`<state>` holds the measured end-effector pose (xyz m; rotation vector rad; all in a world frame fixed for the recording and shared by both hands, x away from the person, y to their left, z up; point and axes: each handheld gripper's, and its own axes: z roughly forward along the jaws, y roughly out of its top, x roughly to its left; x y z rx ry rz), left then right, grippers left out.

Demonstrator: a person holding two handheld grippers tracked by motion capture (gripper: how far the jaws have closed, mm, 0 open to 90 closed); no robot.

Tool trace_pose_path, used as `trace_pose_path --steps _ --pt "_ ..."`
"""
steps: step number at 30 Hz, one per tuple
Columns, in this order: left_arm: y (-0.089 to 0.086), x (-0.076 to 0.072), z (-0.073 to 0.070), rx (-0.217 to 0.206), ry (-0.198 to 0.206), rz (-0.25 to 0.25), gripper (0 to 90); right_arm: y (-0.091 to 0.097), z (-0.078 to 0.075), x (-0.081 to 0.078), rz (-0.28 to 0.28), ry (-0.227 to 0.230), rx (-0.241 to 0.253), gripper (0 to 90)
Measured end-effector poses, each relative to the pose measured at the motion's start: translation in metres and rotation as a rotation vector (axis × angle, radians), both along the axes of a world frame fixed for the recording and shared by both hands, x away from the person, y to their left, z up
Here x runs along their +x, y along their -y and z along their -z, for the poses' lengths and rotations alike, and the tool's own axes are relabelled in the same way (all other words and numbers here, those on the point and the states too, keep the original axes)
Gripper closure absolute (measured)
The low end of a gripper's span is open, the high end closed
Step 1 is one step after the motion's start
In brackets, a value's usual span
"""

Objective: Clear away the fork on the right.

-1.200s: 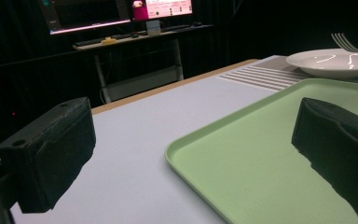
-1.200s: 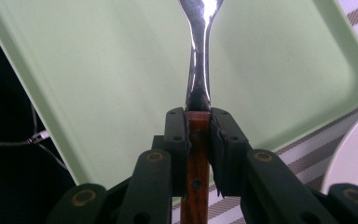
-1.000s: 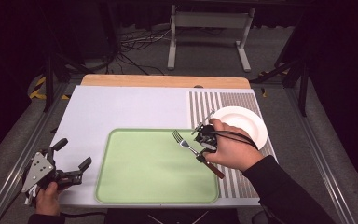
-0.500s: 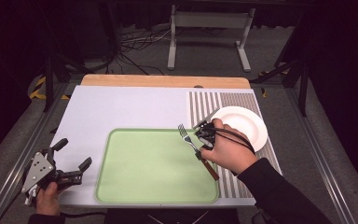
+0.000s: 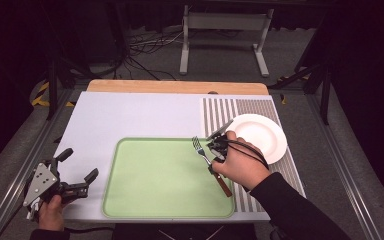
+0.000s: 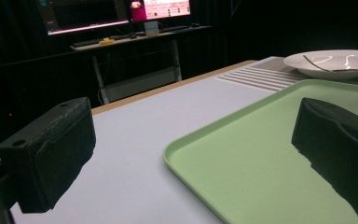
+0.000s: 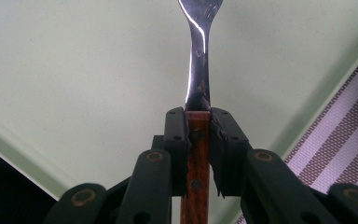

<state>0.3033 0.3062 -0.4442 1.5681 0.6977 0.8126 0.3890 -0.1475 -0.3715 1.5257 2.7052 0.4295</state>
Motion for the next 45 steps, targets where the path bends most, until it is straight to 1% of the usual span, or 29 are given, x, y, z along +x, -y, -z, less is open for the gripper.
trace_pose_path --steps 1,6,14,18,33,41,45 --pt "0.0 0.0 0.0 -0.004 -0.005 0.001 0.3 0.0 0.001 0.0 -0.002 -0.004 -0.001 77.3" --pt "0.0 -0.001 0.0 -0.003 -0.005 0.0 0.3 -0.003 0.008 -0.001 0.003 -0.016 -0.018 77.3" --pt "0.0 0.0 0.0 -0.006 -0.005 0.0 0.3 -0.006 0.024 -0.001 0.005 -0.047 -0.042 77.2" --pt "0.0 0.0 0.0 -0.008 -0.007 0.001 0.3 -0.006 0.028 0.0 0.006 -0.059 -0.046 77.2" --pt "0.0 0.0 0.001 -0.009 -0.009 0.001 0.3 -0.008 0.038 0.001 0.02 -0.09 -0.069 76.9" --pt "0.0 0.0 0.001 -0.008 -0.008 0.001 0.3 -0.009 0.039 0.001 0.022 -0.089 -0.072 76.4" --pt "0.0 0.0 0.001 -0.008 -0.008 0.002 0.3 -0.008 0.04 0.001 0.023 -0.097 -0.073 75.6"
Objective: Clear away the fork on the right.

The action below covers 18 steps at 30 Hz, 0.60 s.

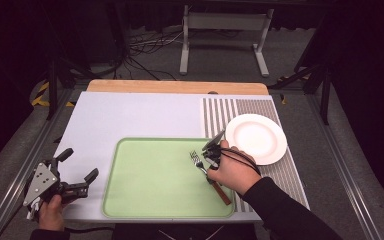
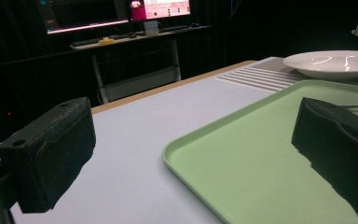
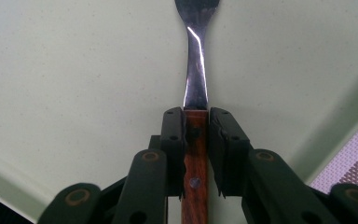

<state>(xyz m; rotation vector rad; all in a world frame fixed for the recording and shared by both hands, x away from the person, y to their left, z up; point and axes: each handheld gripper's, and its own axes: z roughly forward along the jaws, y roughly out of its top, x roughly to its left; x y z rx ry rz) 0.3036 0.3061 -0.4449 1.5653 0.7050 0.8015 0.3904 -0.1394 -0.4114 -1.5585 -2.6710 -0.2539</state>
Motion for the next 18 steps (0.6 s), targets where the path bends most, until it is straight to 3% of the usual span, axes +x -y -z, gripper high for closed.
trace_pose_path --steps 5,13,18 --pt "0.0 0.0 0.0 0.0 0.0 0.001 0.3 0.0 -0.003 0.0 -0.005 0.013 0.019 70.2" --pt "0.0 0.0 0.0 0.001 -0.001 0.001 0.3 0.001 -0.008 0.0 -0.032 0.056 0.057 52.9" --pt "0.0 0.0 0.0 0.006 -0.002 0.002 0.3 -0.002 -0.013 0.002 -0.141 0.202 0.149 33.8"
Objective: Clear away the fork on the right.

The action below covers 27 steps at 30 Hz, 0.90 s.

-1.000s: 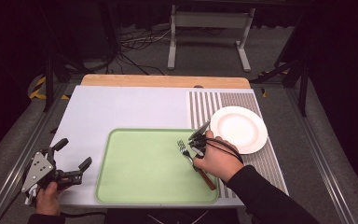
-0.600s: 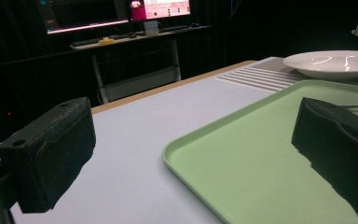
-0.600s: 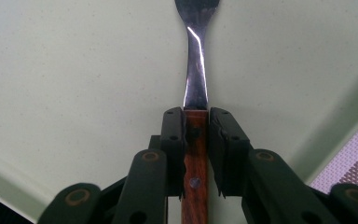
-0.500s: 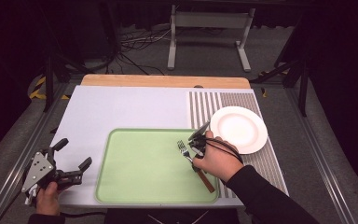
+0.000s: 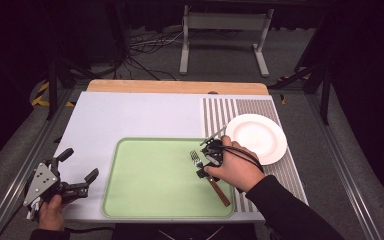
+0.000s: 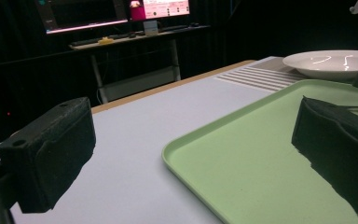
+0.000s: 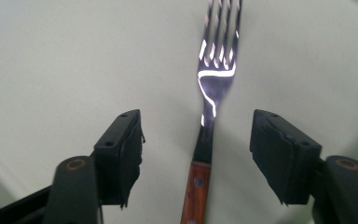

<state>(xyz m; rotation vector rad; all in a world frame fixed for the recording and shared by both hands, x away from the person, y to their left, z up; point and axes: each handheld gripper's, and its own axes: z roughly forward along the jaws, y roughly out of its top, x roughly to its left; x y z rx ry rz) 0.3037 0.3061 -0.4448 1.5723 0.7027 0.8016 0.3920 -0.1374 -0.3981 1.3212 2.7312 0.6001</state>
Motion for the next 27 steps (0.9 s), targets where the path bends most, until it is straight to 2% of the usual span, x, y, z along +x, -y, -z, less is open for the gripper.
trace_pose_path --steps 2,5,9,11,16,17,19,21,22,23,27 --pt "0.0 0.0 0.0 0.0 0.0 0.0 0.3 -0.001 -0.001 0.0 -0.01 0.01 0.008 33.7" --pt "0.0 0.0 0.0 0.0 0.001 0.0 0.3 -0.003 -0.002 0.001 -0.079 0.069 0.035 36.2" --pt "0.0 0.0 0.0 -0.006 0.002 0.0 0.3 -0.005 -0.002 0.005 -0.213 0.171 0.062 45.6" --pt "0.0 0.0 0.0 -0.006 0.002 0.0 0.3 -0.006 -0.001 0.007 -0.248 0.196 0.077 50.0" --pt "0.0 0.0 0.0 -0.004 0.0 0.0 0.3 -0.007 0.005 0.01 -0.306 0.228 0.085 62.4" --pt "0.0 0.0 0.0 -0.004 0.0 0.0 0.3 -0.007 0.005 0.01 -0.306 0.228 0.085 62.4" --pt "0.0 0.0 0.0 -0.001 0.001 0.001 0.3 -0.007 0.006 0.011 -0.324 0.238 0.089 69.4" --pt "0.0 0.0 0.0 -0.004 0.001 0.0 0.3 -0.007 0.008 0.012 -0.337 0.232 0.091 76.9" --pt "0.0 0.0 0.0 -0.004 0.001 0.0 0.3 -0.007 0.008 0.012 -0.337 0.232 0.091 76.9" --pt "0.0 0.0 0.0 -0.005 0.001 0.002 0.3 -0.007 0.01 0.012 -0.35 0.234 0.07 82.2" --pt "0.0 0.0 0.0 -0.005 0.002 0.002 0.3 -0.006 0.013 0.013 -0.351 0.221 0.053 87.6"
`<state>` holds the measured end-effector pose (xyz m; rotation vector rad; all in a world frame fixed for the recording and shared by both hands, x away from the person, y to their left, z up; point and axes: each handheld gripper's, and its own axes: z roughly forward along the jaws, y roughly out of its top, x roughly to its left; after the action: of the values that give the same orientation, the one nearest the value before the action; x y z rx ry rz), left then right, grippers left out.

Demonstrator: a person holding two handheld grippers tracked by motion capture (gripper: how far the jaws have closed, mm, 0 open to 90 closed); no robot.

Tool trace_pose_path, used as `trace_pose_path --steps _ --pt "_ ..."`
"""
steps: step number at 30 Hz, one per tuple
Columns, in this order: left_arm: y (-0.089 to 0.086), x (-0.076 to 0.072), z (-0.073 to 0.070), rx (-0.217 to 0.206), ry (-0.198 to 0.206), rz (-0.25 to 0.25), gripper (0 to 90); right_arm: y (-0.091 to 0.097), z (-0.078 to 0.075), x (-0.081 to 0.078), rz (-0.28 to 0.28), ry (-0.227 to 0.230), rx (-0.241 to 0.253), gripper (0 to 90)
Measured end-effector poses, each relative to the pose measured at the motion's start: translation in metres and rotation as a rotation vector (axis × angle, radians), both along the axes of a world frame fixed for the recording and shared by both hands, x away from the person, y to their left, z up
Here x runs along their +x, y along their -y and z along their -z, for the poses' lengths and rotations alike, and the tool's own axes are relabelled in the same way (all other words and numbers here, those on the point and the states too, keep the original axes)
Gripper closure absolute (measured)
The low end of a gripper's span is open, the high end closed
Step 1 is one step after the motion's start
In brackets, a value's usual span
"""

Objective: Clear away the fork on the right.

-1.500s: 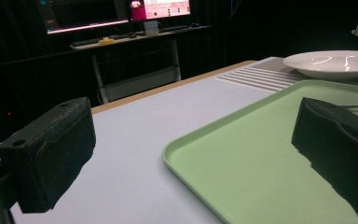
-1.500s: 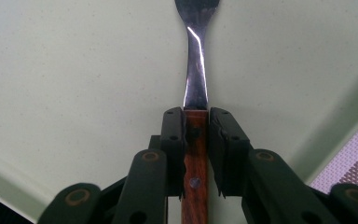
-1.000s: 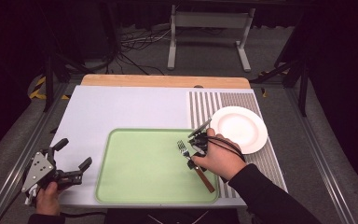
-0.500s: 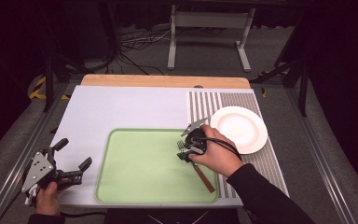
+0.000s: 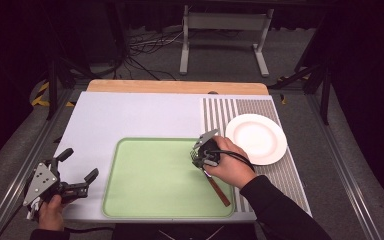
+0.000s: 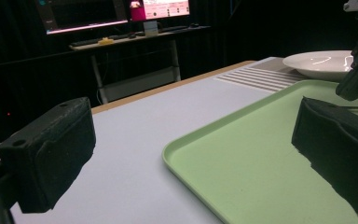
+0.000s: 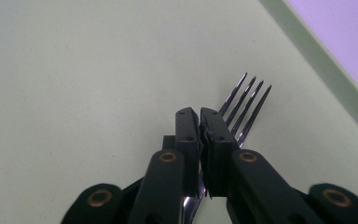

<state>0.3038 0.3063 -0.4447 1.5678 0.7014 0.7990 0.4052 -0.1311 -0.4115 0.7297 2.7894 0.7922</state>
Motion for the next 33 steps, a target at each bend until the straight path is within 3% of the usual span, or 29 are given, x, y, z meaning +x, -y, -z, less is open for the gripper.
trace_pose_path --steps 23,33 --pt "0.0 0.0 0.0 0.004 0.001 0.001 0.2 -0.002 0.015 0.002 -0.017 -0.054 -0.064 89.7" --pt "0.0 0.0 0.0 0.005 0.001 0.001 0.3 0.0 0.017 0.006 -0.004 -0.047 -0.083 90.0"
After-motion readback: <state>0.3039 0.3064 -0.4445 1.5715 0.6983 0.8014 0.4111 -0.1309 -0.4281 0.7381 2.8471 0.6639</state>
